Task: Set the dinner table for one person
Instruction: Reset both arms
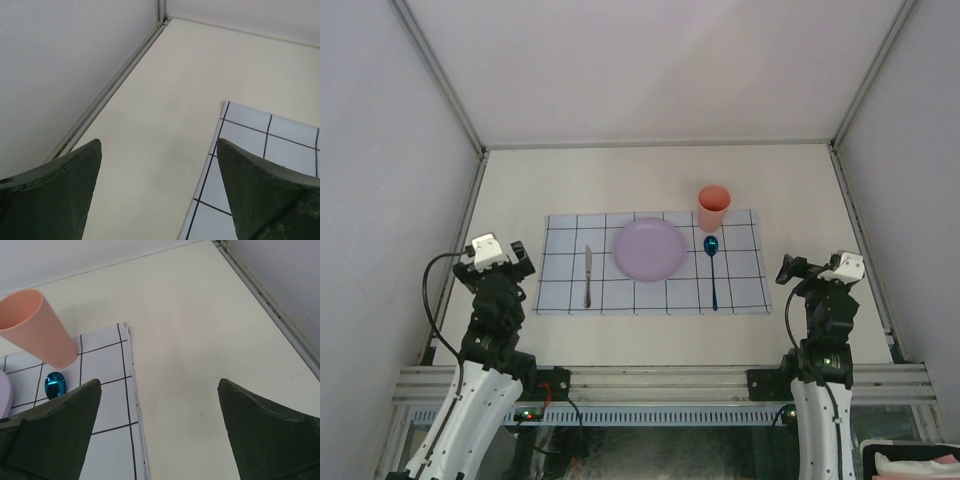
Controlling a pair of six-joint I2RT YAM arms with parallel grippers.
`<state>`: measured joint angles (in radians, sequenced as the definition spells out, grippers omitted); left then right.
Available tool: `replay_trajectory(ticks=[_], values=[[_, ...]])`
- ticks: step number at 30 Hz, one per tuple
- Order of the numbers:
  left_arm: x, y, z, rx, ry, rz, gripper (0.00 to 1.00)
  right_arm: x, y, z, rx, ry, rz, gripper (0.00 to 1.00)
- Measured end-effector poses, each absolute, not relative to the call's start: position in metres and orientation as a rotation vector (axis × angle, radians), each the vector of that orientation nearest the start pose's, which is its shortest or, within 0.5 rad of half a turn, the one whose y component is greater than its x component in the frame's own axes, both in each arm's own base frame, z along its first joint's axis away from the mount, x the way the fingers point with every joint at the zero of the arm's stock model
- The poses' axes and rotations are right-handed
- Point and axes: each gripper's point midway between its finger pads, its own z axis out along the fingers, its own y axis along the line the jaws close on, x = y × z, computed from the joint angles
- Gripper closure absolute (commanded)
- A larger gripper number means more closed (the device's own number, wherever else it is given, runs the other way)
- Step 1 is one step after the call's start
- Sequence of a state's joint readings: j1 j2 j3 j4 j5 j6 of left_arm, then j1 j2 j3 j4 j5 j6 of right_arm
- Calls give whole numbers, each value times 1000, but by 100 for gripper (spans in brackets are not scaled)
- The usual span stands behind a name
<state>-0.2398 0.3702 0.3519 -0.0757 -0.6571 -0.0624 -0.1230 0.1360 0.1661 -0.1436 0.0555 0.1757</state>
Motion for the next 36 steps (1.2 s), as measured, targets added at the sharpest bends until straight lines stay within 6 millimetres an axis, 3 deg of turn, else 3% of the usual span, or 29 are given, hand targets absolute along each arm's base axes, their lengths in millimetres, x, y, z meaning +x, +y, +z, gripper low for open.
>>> replay_trajectory(ticks=[6,13,21,27,36], values=[[242,53,189,-368,1632,344,0,232,-28,152,255,1638,15,0],[232,51,178,-344,1617,317,0,229,-22,104,206,1765,42,0],[230,42,121,-261,1653,287,0,238,-14,112,79,1684,113,0],[234,35,121,-210,1645,258,0,237,-2,115,-9,1669,172,0],[234,45,124,-288,1592,291,0,235,10,116,-88,1660,222,0]])
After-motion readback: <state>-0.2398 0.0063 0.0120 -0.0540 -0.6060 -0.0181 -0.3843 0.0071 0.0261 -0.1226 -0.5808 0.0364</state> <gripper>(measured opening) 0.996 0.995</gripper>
